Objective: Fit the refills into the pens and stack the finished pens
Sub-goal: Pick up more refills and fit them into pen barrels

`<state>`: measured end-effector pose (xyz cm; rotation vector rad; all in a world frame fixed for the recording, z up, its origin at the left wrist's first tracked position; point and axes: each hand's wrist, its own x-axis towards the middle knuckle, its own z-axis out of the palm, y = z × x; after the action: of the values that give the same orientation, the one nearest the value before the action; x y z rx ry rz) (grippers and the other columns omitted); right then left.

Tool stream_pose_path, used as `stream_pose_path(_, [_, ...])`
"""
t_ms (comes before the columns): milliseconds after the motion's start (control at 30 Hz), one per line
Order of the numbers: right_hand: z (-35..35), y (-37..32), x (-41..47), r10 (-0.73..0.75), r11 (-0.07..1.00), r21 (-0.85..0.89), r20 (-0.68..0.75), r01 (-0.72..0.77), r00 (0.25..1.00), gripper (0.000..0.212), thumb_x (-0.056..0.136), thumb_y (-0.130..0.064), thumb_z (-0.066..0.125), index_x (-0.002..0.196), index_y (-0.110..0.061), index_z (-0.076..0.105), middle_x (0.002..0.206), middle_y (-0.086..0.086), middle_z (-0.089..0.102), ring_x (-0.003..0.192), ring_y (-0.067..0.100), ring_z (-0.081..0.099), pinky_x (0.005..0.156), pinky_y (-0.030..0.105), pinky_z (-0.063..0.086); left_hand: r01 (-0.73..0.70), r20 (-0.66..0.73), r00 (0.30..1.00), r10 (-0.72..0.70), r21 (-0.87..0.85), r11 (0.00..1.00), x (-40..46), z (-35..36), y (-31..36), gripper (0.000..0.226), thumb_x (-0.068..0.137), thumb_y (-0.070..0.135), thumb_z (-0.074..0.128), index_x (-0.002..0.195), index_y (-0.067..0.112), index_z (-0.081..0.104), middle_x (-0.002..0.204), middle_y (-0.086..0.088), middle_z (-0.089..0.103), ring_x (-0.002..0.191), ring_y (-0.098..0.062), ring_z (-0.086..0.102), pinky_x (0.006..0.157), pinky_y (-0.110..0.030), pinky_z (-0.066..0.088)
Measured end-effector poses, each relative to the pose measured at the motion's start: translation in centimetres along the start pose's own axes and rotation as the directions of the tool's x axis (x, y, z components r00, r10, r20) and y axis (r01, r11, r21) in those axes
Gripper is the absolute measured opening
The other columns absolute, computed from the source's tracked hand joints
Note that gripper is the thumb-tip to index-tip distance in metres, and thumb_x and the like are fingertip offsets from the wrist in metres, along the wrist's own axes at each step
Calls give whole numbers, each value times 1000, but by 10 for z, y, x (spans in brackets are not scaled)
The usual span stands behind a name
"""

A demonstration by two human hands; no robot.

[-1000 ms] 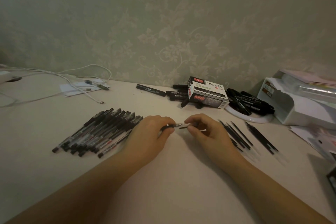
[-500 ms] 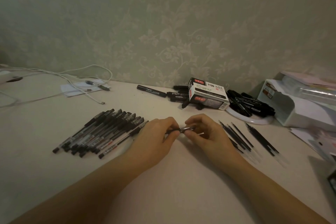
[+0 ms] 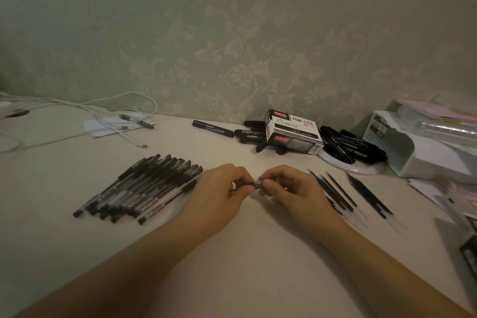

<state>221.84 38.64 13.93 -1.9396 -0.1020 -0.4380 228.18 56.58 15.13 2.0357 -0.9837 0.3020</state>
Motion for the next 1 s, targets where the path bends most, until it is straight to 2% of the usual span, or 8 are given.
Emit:
stream_pose_path(133, [0, -1, -1, -3, 1000, 3, 6, 3, 1000, 11, 92, -17, 68, 94, -26, 73, 82, 0, 75, 81, 12, 71, 72, 18, 52, 12, 6, 1000, -12, -4, 1000, 0, -1, 1, 7, 87, 20, 68, 91, 21, 73, 81, 9, 65, 82, 4, 53, 67, -6, 39])
stream_pose_path(367, [0, -3, 0, -23, 1000, -14, 29, 23, 999, 10, 92, -16, 68, 95, -24, 73, 83, 0, 75, 82, 13, 70, 77, 23, 53, 82, 22, 997, -80, -69, 994, -2, -2, 2, 8, 87, 21, 68, 92, 21, 74, 84, 8, 68, 80, -2, 58, 70, -13, 45])
stream_pose_path(500, [1, -2, -1, -27, 999, -28, 29, 27, 999, 12, 93, -17, 65, 97, -27, 72, 84, -1, 74, 81, 12, 68, 77, 24, 54, 103, 1, 995, -103, -69, 992, -3, 2, 4, 5, 88, 23, 66, 87, 23, 70, 68, 16, 59, 66, 4, 53, 58, -8, 38])
stream_pose_path(533, [2, -2, -1, -26, 999, -37, 22, 27, 999, 14, 94, -18, 64, 100, -29, 71, 84, -2, 73, 81, 12, 67, 76, 23, 54, 103, -5, 995, -103, -54, 993, -4, 3, 4, 5, 89, 25, 64, 87, 24, 68, 69, 16, 56, 65, 5, 52, 57, -7, 37])
stream_pose_path(667, [4, -2, -1, 9, 995, -94, -56, -14, 998, 21, 96, -29, 60, 116, -37, 62, 90, -10, 72, 81, 5, 67, 72, 22, 53, 104, -31, 994, -101, 150, 983, -7, 3, 2, 7, 93, 31, 58, 97, 27, 61, 88, 12, 43, 75, -4, 49, 66, -13, 42])
stream_pose_path(733, [3, -1, 0, 30, 995, -90, -129, -42, 991, 17, 97, -29, 59, 112, -36, 63, 90, -11, 71, 78, 2, 65, 71, 21, 53, 140, -59, 990, -128, 314, 939, -6, -6, -4, 10, 93, 34, 56, 98, 26, 60, 90, 8, 45, 78, -11, 51, 69, -28, 48])
stream_pose_path(800, [3, 0, 0, 49, 993, -97, -146, -63, 988, 14, 97, -27, 59, 108, -34, 65, 89, -9, 71, 77, 2, 63, 73, 25, 53, 202, -89, 979, -182, 435, 878, -4, -18, -10, 15, 94, 35, 54, 100, 24, 61, 93, 4, 50, 83, -16, 53, 72, -34, 51])
stream_pose_path(1000, [3, 2, 1, 61, 985, -152, -108, -77, 992, 12, 96, -30, 60, 105, -34, 66, 92, -9, 70, 79, 3, 63, 72, 17, 51, 306, -78, 948, -309, 500, 810, -4, -34, -22, 22, 91, 34, 59, 109, 22, 56, 104, 1, 60, 97, -18, 56, 81, -38, 52])
